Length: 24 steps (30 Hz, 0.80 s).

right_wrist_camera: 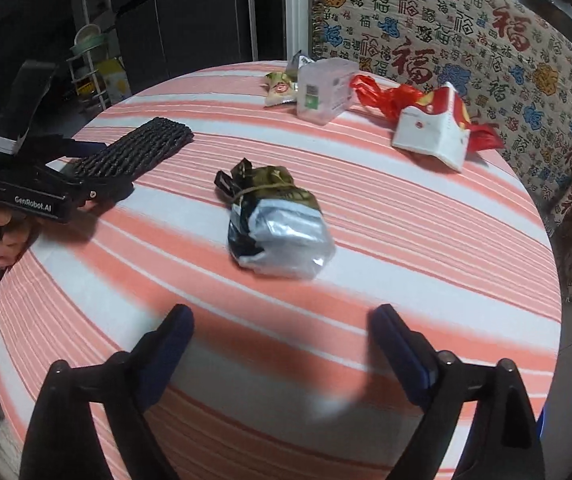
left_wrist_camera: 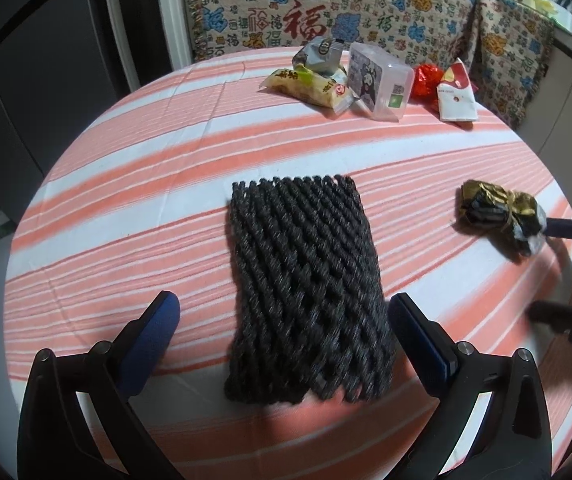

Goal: Collect trash
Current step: 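Grasp the black foam net with the left tool while the right tool grasps the gold snack bag, then carry the foam net and gold bag to the blue wastebasket and open both tools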

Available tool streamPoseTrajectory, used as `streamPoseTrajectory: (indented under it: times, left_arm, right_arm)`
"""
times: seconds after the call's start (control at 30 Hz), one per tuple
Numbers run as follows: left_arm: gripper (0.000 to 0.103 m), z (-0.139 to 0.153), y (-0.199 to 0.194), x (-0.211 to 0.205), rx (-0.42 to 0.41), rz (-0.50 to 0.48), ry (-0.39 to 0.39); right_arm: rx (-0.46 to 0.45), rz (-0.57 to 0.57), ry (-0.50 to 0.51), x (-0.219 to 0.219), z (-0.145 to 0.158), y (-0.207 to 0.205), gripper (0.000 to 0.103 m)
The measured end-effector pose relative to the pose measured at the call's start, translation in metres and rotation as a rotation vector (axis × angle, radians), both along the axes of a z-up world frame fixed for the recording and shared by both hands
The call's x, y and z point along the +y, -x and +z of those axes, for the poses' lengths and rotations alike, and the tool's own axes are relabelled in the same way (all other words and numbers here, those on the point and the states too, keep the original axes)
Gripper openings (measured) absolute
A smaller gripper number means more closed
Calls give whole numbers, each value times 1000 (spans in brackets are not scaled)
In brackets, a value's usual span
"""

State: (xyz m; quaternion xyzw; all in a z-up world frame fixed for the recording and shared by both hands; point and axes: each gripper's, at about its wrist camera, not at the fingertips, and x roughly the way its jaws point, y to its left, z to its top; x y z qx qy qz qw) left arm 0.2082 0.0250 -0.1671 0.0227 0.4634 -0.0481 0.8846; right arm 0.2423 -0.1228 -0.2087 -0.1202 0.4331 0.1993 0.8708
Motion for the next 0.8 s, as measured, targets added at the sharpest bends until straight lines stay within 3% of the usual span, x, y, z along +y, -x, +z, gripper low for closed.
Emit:
streamPoseTrajectory:
  times: [0.1, 0.23, 0.33, 0.37, 0.4, 0.43, 0.47, 0.5, 0.53, 0.8]
  left_arm:
    - [102, 1, -9, -3, 18, 22, -3]
    - [100, 4, -3, -2, 24, 24, 24]
    - [97, 4, -1, -3, 18, 14, 18]
    - [90, 5, -1, -4, 14, 14, 9]
    - [78, 8, -1, -4, 10, 9, 8]
    - [71, 9, -1, -3, 8, 2, 14]
    - [53, 12, 0, -2, 6, -10, 31]
    - [27, 14, 2, -2, 6, -21, 48]
    - [18, 16, 4, -1, 8, -35, 71]
    - [16, 28, 21, -13, -33, -55, 142]
  right_arm:
    - [23, 14, 9, 13, 1, -23, 100]
    - [83, 10, -23, 18, 12, -46, 89]
    - [39, 38, -28, 24, 29, -49, 89]
    - [45, 55, -10, 29, 29, -51, 87]
    - [65, 65, 1, 32, 28, -53, 63]
    - [103, 74, 9, 34, 24, -56, 45]
    - [144, 74, 16, 35, 21, -59, 45]
    - [140, 65, 7, 33, 23, -60, 45]
    - [127, 53, -4, 30, 27, -56, 44]
    - [45, -34, -75, 0, 54, -15, 44]
